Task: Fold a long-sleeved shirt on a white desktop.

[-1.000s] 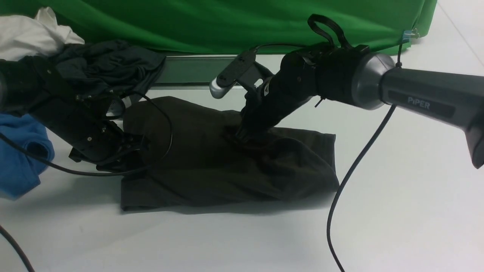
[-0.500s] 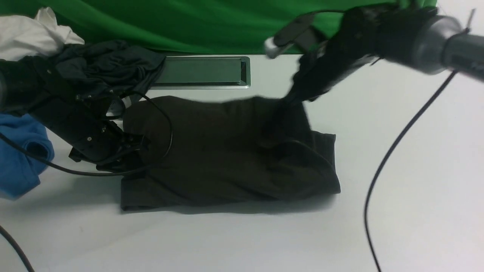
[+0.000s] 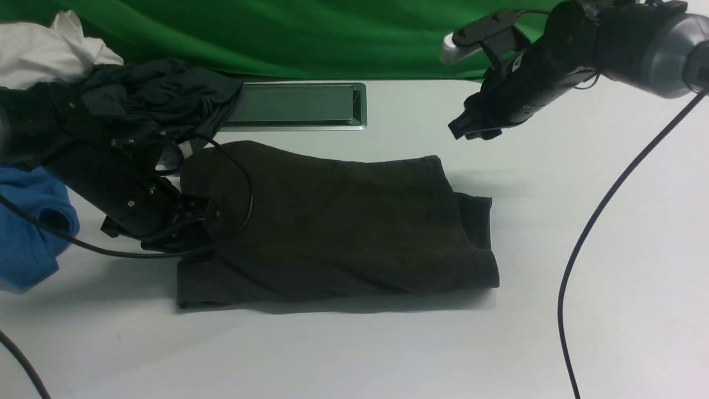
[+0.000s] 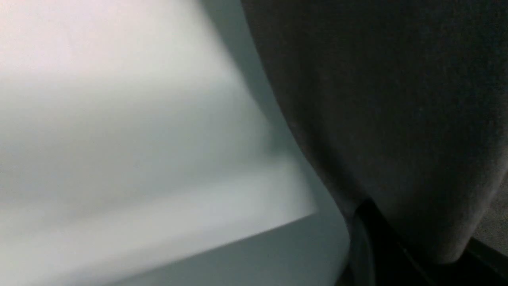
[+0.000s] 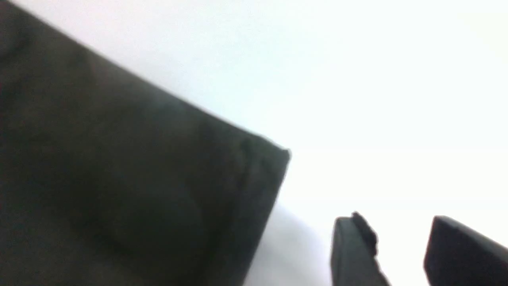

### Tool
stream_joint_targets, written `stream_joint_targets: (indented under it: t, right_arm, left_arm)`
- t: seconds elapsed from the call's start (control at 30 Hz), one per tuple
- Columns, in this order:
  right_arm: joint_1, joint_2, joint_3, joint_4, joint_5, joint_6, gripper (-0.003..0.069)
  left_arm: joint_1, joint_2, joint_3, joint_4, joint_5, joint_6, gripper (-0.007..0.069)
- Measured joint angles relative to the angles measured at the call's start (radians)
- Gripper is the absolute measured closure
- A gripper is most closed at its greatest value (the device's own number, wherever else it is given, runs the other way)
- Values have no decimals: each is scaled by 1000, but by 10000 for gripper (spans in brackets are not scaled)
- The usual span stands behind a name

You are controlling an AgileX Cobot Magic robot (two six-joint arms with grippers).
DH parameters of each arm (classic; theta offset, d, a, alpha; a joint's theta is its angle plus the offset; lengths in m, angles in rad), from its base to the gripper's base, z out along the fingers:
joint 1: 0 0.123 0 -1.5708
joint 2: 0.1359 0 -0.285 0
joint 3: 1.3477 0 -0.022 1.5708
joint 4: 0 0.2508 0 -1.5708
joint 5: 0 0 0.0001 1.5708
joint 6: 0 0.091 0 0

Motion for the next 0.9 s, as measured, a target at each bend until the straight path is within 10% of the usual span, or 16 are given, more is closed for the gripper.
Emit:
stream_joint_targets:
  t: [0.23, 0.63, 0.9]
  right_arm:
    - [8, -135, 0, 5, 58, 53, 388]
    - [8, -494, 98, 2, 203, 150, 404]
    - [8, -879, 517, 0, 107, 260, 421]
  left_arm:
    - [0, -9, 1, 2, -13, -6, 493]
    - [0, -115, 2, 143, -14, -268, -13]
    - [2, -152, 2, 107, 76, -340, -69]
